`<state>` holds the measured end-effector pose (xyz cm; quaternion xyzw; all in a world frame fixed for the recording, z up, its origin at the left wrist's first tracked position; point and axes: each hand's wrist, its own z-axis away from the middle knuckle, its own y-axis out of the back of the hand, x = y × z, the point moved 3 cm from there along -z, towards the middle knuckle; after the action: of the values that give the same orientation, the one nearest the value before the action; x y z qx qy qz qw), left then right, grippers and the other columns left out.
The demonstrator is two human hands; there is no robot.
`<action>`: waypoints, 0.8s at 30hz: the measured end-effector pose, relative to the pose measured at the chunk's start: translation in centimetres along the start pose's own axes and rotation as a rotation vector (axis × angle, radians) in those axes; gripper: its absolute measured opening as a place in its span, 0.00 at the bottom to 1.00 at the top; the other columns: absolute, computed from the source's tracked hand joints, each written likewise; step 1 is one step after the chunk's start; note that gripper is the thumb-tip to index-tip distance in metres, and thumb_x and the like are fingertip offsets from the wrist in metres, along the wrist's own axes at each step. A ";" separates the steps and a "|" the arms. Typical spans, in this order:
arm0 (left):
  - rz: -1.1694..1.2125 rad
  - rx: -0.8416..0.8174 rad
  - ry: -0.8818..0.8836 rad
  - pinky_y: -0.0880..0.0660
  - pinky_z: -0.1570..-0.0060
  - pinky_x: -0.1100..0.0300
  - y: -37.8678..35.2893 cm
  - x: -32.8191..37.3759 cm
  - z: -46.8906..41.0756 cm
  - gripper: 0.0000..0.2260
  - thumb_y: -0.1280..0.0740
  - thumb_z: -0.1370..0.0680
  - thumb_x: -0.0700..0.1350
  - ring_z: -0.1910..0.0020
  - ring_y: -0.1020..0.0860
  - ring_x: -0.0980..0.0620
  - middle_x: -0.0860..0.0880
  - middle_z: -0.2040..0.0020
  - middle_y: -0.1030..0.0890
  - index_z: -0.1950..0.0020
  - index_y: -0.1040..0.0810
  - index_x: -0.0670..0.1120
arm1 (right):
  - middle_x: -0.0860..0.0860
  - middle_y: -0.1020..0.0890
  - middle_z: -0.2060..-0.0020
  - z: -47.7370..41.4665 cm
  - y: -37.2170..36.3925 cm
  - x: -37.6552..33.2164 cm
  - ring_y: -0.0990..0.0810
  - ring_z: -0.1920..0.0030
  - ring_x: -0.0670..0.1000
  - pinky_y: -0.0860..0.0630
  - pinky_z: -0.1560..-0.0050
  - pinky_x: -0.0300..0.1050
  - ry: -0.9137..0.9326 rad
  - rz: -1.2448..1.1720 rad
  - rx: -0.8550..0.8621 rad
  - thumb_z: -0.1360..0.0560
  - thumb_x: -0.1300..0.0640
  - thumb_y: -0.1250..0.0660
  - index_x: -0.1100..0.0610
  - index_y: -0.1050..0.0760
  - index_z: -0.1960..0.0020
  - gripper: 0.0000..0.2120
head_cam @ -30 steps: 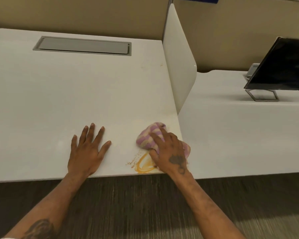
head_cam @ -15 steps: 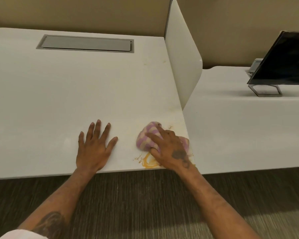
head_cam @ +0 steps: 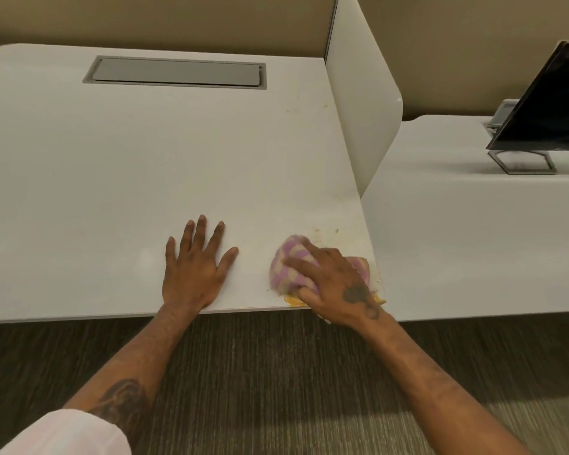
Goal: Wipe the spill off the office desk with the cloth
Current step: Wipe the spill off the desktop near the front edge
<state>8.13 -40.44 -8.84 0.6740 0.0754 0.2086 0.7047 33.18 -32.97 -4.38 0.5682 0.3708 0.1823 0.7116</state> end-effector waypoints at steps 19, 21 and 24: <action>-0.003 0.007 0.001 0.56 0.23 0.41 0.1 0.2 0.1 0.31 0.58 0.19 0.66 0.19 0.57 0.48 0.49 0.17 0.54 0.19 0.53 0.57 | 0.50 0.26 0.32 2.6 -0.1 0.4 0.26 0.40 0.55 0.25 0.44 0.54 -0.024 0.002 0.039 0.24 0.44 0.39 0.40 0.28 0.31 0.21; -0.005 0.006 0.003 0.56 0.23 0.41 0.1 0.2 0.1 0.31 0.58 0.19 0.66 0.19 0.57 0.48 0.49 0.17 0.54 0.19 0.53 0.56 | 0.52 0.27 0.34 1.6 0.2 0.7 0.27 0.41 0.56 0.26 0.46 0.52 -0.198 0.026 0.103 0.23 0.43 0.39 0.42 0.30 0.31 0.21; 0.004 0.001 0.005 0.56 0.23 0.41 0.0 0.1 0.1 0.31 0.57 0.20 0.66 0.19 0.57 0.49 0.49 0.17 0.54 0.19 0.53 0.56 | 0.55 0.30 0.30 0.5 -1.1 -2.2 0.28 0.41 0.58 0.26 0.46 0.54 -0.218 0.071 0.127 0.22 0.42 0.40 0.43 0.32 0.29 0.22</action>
<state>8.24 -40.52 -8.77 0.6738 0.0761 0.2116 0.7038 31.89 -35.14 -4.64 0.6415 0.2817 0.1206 0.7033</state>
